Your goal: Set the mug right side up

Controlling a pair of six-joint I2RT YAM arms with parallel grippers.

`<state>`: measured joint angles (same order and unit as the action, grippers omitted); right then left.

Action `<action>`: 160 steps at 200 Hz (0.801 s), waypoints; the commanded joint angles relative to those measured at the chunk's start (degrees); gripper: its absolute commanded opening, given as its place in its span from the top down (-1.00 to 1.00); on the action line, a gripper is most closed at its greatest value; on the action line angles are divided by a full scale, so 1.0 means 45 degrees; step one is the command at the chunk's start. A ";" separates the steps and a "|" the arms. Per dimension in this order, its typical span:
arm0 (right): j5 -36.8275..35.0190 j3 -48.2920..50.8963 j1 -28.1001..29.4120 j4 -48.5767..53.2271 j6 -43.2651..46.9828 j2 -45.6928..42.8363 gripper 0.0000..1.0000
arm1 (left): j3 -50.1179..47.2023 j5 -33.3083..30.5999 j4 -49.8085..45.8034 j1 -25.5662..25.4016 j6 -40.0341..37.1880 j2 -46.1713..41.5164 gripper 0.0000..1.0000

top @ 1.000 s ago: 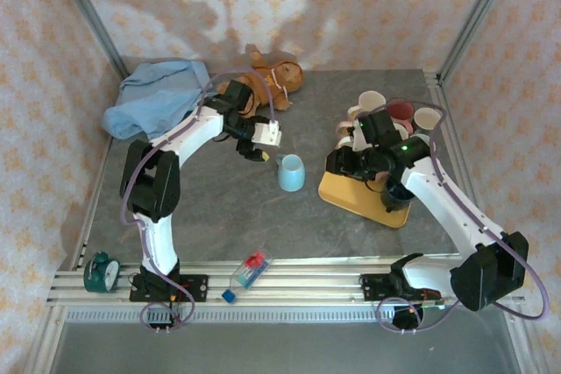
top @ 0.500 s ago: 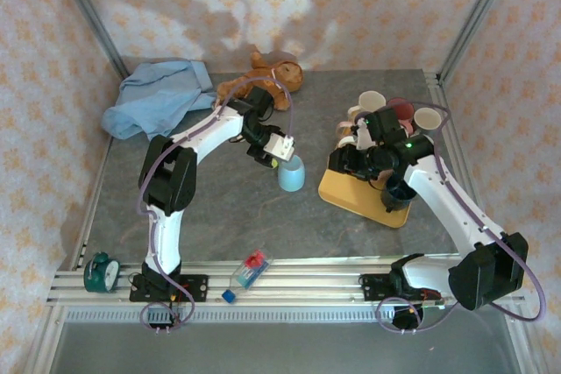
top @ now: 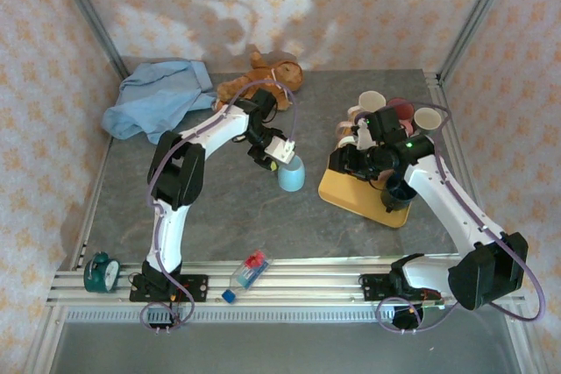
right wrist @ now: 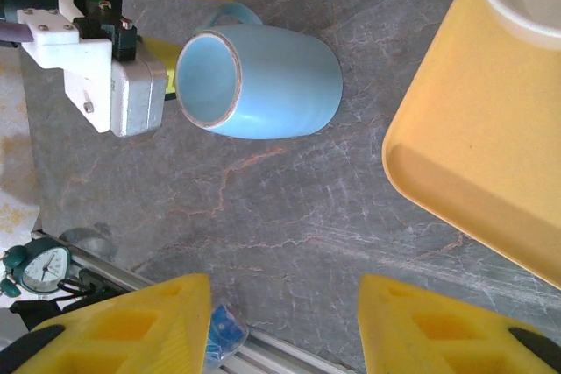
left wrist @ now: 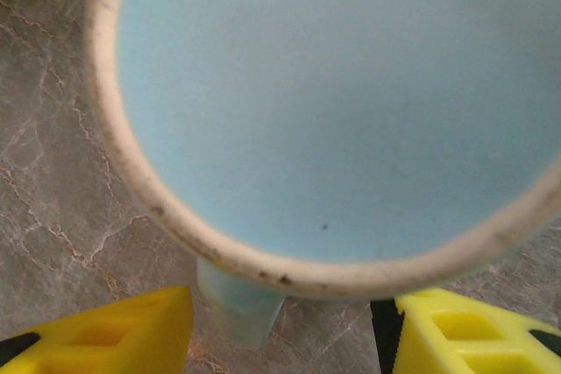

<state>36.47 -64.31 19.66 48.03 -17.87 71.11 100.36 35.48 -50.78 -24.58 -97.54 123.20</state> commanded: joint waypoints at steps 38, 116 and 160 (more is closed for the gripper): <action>0.0083 -0.0263 -0.0092 0.0228 0.0269 0.0294 0.06 | 0.0425 -0.0090 -0.1222 -0.0299 -0.0370 -0.0010 -0.03; 0.0086 -0.0161 -0.0187 0.0246 0.0318 0.0067 0.06 | -0.2607 -0.0273 -0.0460 -0.0555 0.0934 -0.2081 0.06; 0.0134 -0.0084 -0.0189 0.0274 0.0255 -0.0066 0.06 | -0.2714 -0.0351 -0.0071 -0.0812 0.2597 -0.2309 0.04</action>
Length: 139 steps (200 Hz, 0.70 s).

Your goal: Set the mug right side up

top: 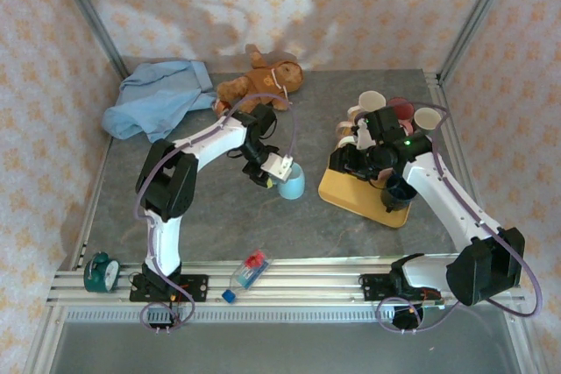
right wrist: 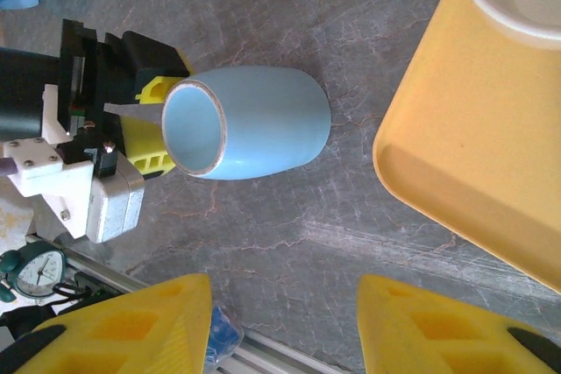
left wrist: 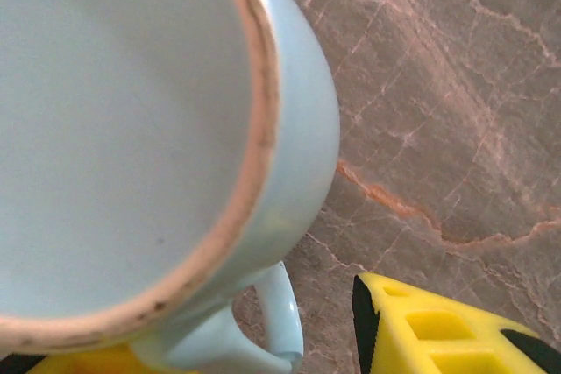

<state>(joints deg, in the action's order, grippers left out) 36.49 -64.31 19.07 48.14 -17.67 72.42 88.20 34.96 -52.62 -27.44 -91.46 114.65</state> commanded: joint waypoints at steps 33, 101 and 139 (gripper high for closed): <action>0.0112 0.0092 -0.0064 0.0130 0.0099 -0.0546 0.06 | 0.0392 -0.1145 0.0652 -0.0539 0.3636 -0.0219 0.02; 0.0143 0.0191 -0.0108 0.0065 0.0203 -0.0545 0.06 | 0.0449 -0.1714 0.0502 -0.0816 0.4487 -0.0029 0.25; 0.0211 0.0191 -0.0176 0.0031 0.0169 -0.0562 0.06 | 0.0450 -0.1724 0.0299 -0.0815 0.4379 0.0047 0.44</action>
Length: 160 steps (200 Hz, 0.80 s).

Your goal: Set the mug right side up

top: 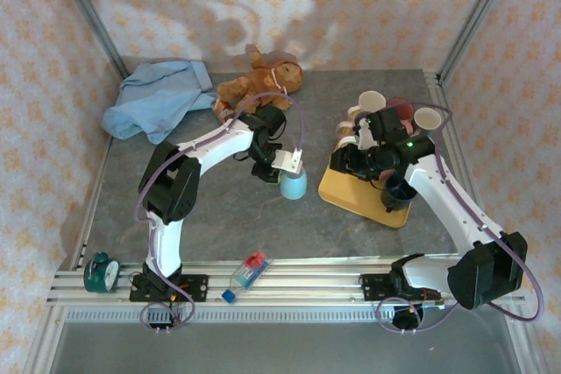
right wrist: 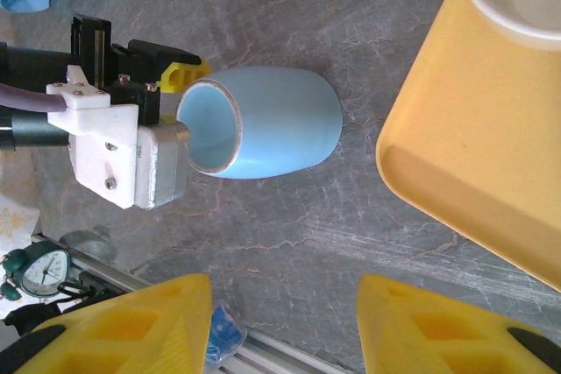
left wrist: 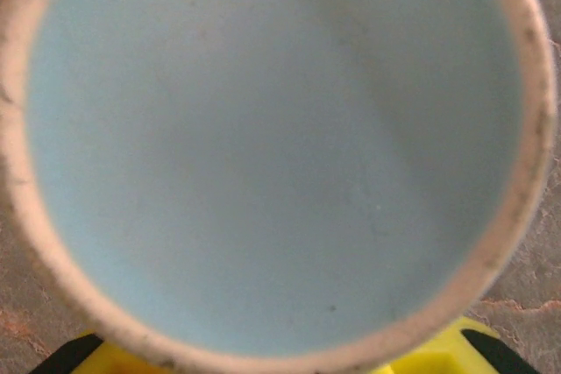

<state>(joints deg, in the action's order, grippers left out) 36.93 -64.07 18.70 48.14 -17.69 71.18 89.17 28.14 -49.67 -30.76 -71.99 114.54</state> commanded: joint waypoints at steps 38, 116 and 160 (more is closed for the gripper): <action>0.0114 0.0079 -0.0129 -0.0013 0.0084 -0.0330 0.06 | 0.0206 -0.0142 -0.0598 -0.0071 0.0133 0.0098 0.69; 0.0220 0.0157 -0.0120 -0.0248 -0.0226 -0.0607 0.06 | -0.2230 0.1164 0.1727 0.0039 0.2178 -0.2074 1.00; 0.0360 0.0221 -0.0115 -0.0465 -0.0364 -0.0680 0.06 | -0.3788 0.1462 0.3513 0.0121 0.3416 -0.3886 1.00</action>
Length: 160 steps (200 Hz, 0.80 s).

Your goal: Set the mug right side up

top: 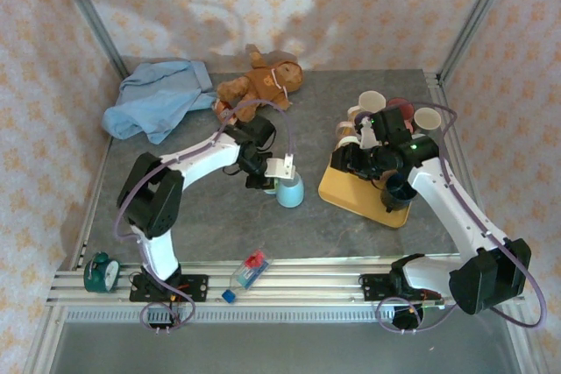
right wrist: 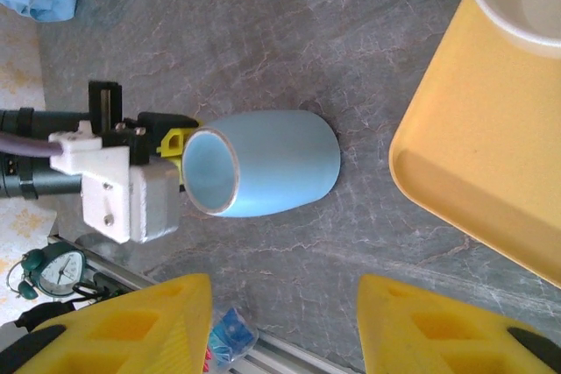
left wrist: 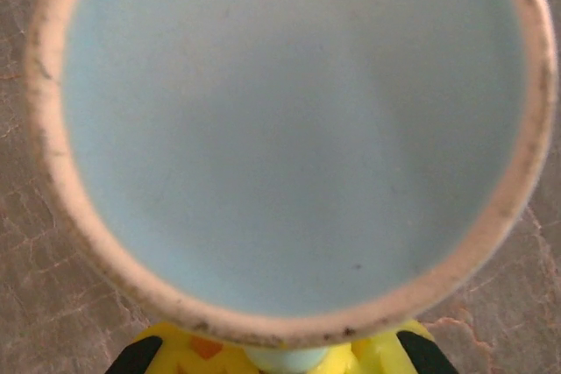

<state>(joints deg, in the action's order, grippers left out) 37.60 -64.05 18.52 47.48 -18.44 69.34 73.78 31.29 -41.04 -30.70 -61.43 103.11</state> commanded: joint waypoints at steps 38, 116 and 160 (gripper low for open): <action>0.0553 0.0298 -0.0076 -0.0892 -0.0219 -0.0638 0.06 | -0.1259 0.1539 0.2463 0.0468 0.2233 -0.2974 1.00; 0.3106 0.0276 -0.0077 -0.3119 0.1279 -0.1683 0.05 | -0.2503 0.3393 0.3910 0.2200 0.4680 -0.7303 1.00; 0.4179 0.0555 -0.0074 -0.4755 0.2178 -0.2442 0.03 | -0.2444 0.4578 0.4733 0.3007 0.6163 -0.8643 1.00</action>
<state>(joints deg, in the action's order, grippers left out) 51.55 -61.91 18.52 32.45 -12.91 59.86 62.19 45.25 -26.70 -18.57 -39.18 67.66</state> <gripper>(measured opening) 0.480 0.079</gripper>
